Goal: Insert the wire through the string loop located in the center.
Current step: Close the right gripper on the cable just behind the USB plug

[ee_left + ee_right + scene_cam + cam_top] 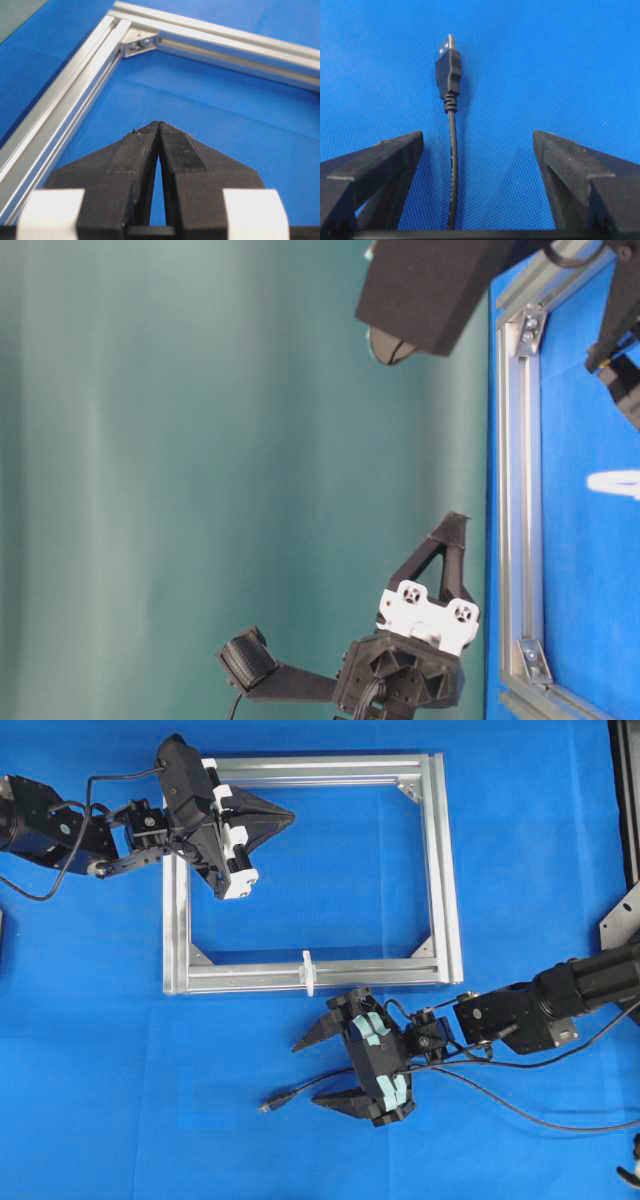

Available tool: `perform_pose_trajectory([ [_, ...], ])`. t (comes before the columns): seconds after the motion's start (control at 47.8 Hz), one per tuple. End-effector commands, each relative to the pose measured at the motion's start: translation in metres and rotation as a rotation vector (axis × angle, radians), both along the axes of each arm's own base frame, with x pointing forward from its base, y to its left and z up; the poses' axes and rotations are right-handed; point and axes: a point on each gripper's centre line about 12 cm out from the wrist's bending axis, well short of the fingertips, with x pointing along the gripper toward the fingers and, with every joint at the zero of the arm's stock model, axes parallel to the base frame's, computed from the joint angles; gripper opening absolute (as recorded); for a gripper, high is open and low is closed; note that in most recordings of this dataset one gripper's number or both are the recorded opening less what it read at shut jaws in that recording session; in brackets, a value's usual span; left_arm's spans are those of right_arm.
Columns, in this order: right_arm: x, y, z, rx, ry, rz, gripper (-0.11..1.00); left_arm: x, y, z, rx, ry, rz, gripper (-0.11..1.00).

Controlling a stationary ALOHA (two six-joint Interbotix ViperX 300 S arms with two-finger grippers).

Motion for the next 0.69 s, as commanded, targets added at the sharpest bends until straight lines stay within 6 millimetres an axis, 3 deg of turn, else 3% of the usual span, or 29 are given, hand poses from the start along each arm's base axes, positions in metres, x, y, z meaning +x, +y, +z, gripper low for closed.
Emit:
perform_pose_trajectory([
  [0.0, 0.0054, 0.0021, 0.0119, 0.013, -0.041, 0.0, 0.76, 0.0012, 0.0007, 0.0139, 0.014, -0.037, -0.001, 0.0],
  [0.084, 0.0048, 0.0019, 0.011, 0.01, -0.036, 0.0, 0.62, 0.0012, 0.0007, 0.0137, 0.014, -0.036, -0.001, 0.0],
  [0.209, 0.0049, 0.0028, 0.0112, 0.008, -0.036, 0.005, 0.25, 0.0012, 0.0007, 0.0137, 0.014, -0.036, -0.001, 0.0],
  [0.335, 0.005, 0.0023, 0.011, 0.007, -0.035, 0.004, 0.01, 0.0011, 0.0008, 0.0137, 0.013, -0.036, 0.0, 0.0],
  [0.669, 0.0051, 0.0023, 0.0117, 0.009, -0.036, 0.004, -0.02, 0.0, 0.0004, 0.013, 0.013, -0.033, -0.001, 0.0],
])
